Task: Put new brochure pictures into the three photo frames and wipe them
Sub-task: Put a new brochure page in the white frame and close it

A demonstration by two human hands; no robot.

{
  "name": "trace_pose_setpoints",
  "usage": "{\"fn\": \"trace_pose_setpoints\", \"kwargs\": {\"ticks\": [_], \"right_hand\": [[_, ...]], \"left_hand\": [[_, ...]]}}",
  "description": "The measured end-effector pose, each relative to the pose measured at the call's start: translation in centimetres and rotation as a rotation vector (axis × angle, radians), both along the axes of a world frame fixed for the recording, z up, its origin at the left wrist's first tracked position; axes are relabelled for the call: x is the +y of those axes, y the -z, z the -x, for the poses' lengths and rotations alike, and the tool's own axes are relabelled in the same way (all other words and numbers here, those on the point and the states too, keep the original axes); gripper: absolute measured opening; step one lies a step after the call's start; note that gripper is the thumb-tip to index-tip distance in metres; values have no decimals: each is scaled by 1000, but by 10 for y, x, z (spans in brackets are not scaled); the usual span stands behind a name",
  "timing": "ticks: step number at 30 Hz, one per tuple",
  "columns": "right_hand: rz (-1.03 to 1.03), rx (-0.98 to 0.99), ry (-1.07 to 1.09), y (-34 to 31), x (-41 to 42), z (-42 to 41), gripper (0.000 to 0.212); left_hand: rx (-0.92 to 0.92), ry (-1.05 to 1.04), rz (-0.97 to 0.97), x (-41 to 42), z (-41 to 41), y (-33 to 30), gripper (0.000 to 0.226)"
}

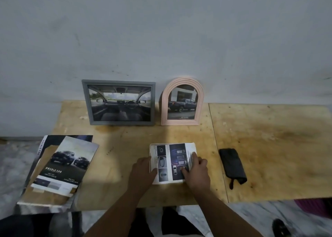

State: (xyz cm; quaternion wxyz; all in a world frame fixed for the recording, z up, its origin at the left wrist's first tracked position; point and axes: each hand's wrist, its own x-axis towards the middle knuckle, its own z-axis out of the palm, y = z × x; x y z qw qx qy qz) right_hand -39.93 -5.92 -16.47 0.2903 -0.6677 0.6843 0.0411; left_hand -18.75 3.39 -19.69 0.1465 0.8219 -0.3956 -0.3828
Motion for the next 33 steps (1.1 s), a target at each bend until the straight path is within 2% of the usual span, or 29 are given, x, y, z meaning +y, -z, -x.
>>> {"fn": "trace_pose_setpoints", "kwargs": {"ticks": [2, 5, 8, 10, 13, 17, 19, 21, 25, 28, 30, 33], "right_hand": [[9, 97, -40, 1, 0, -2, 78], [53, 191, -48, 1, 0, -1, 75], [129, 168, -110, -4, -3, -10, 77], [184, 95, -201, -10, -7, -34, 69], [261, -46, -402, -22, -11, -92, 49], [151, -156, -784, -32, 0, -209, 37], [70, -143, -973, -33, 20, -270, 40], [16, -120, -1122, -27, 45, -319, 47], [1, 51, -1325, 1, 81, -365, 62], [65, 144, -1376, 23, 81, -357, 63], [164, 75, -1301, 27, 71, -341, 56], [204, 34, -1192, 27, 54, -320, 43]], "left_hand": [[21, 21, -21, 2, 0, 4, 79], [55, 62, -32, 1, 3, -13, 71], [53, 15, -1, 9, -11, -36, 77], [35, -95, 16, 22, -30, -54, 70], [-25, -282, 73, 54, -75, -69, 58], [-143, -544, 86, 114, -147, -73, 38], [-199, -673, 73, 143, -177, -71, 29], [-233, -752, 12, 169, -201, -60, 32], [-332, -694, -162, 202, -233, -31, 42], [-328, -697, -217, 208, -242, -32, 49], [-343, -663, -220, 209, -247, -30, 57], [-369, -655, -235, 213, -252, -22, 60]]}}
